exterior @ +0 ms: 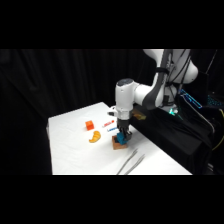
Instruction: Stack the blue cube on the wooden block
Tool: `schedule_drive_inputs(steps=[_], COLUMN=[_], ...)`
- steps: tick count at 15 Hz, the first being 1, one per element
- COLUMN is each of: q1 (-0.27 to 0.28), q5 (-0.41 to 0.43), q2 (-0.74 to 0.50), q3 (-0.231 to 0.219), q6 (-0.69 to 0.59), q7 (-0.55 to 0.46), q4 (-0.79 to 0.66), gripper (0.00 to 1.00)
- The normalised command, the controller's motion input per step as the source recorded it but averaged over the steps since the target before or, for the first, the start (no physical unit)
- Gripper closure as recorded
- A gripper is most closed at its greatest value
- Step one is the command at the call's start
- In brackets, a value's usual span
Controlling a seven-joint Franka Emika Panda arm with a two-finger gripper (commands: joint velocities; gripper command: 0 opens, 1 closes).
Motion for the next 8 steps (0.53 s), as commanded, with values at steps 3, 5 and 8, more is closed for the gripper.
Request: schedule_drive_inputs(steps=[3, 5, 8], q1=[0.067, 0.088, 0.095], q5=[-0.06, -0.102, -0.135], q2=[0.05, 0.01, -0.04], q3=[-0.052, -0.103, -0.13], q6=[0.22, 0.19, 0.12], q7=[0.07, 0.1, 0.11], q4=[0.02, 0.01, 0.0], gripper=[0.77, 0.77, 0.26])
